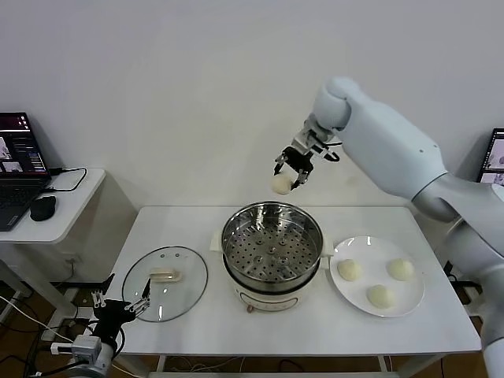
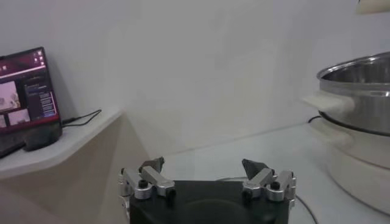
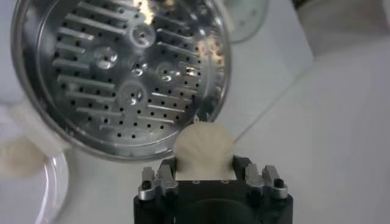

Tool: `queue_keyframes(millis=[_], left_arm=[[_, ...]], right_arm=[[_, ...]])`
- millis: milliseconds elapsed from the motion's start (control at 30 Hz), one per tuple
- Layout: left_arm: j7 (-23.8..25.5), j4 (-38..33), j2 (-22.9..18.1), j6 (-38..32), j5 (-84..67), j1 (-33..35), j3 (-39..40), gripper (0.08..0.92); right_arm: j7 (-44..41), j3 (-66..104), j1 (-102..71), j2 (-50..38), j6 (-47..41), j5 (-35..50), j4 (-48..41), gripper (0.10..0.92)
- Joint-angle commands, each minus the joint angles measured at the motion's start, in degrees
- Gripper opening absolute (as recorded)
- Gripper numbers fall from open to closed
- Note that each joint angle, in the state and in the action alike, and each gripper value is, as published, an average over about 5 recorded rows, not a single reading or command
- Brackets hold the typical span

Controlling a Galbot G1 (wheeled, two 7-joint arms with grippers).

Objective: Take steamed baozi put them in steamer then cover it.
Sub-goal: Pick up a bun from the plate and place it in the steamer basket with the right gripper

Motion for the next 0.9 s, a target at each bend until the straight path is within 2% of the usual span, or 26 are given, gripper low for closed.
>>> queue_keyframes(millis=[33,300,667,900], left_arm=[[0.0,0.9,-0.1,-0.1,0.6,0.0,0.2,0.823],[-0.1,1.1,-0.5,-0.1,1.0,0.1,0.5,0.823],[0.0,1.0,-0.6,-0.1,1.0,0.5,0.3,0.823],[0.3,0.7,-0.6,0.2,0.3,0.8,0.5,0.823]], right_arm=[[1.3,-2.9,-0.8,1.0,10.4,-7.5,3.8,0.585],[2.4,0.0,-3.4,2.1,13.2,-16.5,4.2,0.582],[1.2,1.8,-7.0,3.5,10.3,-12.1,-1.1,0.585],[1.4,3.9,-9.1,5.1,9.6,-12.9,-4.3,0.585]])
